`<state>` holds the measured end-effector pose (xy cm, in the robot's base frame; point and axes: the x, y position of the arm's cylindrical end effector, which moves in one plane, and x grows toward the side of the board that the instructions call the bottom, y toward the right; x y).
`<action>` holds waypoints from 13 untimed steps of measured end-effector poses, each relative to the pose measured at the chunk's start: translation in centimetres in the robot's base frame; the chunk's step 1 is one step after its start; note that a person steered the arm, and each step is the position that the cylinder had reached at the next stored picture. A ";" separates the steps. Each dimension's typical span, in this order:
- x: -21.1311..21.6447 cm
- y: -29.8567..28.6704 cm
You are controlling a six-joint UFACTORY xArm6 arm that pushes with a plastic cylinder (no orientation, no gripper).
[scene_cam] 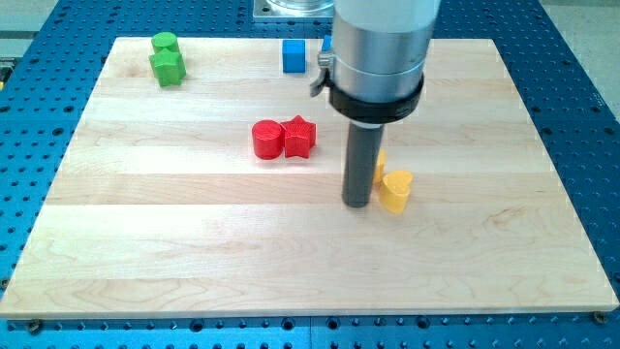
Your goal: Drag the yellow blocks to the bottom right side of the board
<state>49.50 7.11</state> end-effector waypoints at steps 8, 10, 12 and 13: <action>-0.4 -1.8; -4.4 -7.2; -6.1 3.9; 1.4 9.5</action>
<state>50.89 16.62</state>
